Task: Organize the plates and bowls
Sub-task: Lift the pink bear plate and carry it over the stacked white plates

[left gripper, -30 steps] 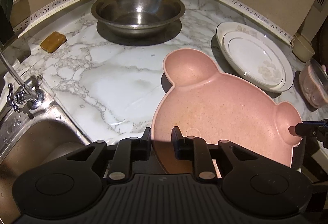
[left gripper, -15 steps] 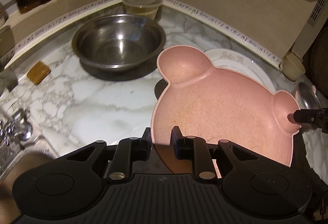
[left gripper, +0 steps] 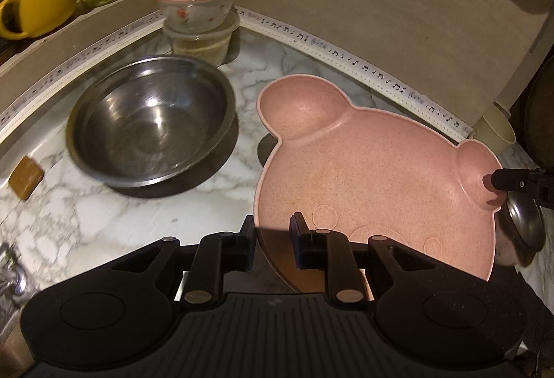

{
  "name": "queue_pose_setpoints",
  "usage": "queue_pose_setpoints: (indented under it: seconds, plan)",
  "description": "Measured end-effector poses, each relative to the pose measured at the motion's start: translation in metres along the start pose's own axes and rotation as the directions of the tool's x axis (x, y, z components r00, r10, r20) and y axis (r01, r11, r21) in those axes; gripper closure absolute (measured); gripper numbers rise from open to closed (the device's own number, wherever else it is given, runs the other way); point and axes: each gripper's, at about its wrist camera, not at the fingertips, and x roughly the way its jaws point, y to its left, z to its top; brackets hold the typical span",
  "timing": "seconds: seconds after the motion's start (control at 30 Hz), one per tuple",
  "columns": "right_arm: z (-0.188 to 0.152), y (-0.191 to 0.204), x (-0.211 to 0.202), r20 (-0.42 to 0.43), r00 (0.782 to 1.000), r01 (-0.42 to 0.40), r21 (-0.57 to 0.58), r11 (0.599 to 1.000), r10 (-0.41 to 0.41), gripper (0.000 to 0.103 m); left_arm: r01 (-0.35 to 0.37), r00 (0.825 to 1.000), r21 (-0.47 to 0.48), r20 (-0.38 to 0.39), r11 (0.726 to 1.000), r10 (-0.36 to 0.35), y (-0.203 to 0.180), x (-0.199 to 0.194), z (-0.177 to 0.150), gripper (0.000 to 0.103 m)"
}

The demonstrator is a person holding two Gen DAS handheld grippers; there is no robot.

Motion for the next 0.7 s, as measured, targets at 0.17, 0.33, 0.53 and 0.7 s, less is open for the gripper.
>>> queue_pose_setpoints:
  seconds: [0.17, 0.33, 0.53, 0.7]
  plan:
    - [0.007, -0.013, 0.012, -0.008, 0.999, 0.033, 0.016, 0.999, -0.033, 0.095, -0.006, 1.000, 0.032, 0.001, 0.999, 0.006, -0.014, 0.012, 0.014, 0.083]
    - [0.013, -0.025, 0.025, -0.017, 0.998, 0.068, 0.023, 0.997, -0.067, 0.095, -0.002, 1.000, 0.059, -0.010, 0.998, 0.003, -0.027, 0.026, 0.021, 0.083]
    - [0.015, -0.033, 0.038, -0.036, 0.996, 0.084, 0.025, 0.996, -0.083, 0.095, -0.012, 1.000, 0.099, -0.026, 0.995, 0.014, -0.035, 0.040, 0.026, 0.083]
    - [0.016, -0.035, 0.046, -0.048, 0.995, 0.085, 0.010, 0.996, -0.084, 0.095, -0.009, 0.998, 0.112, -0.060, 0.994, 0.016, -0.037, 0.051, 0.027, 0.083]
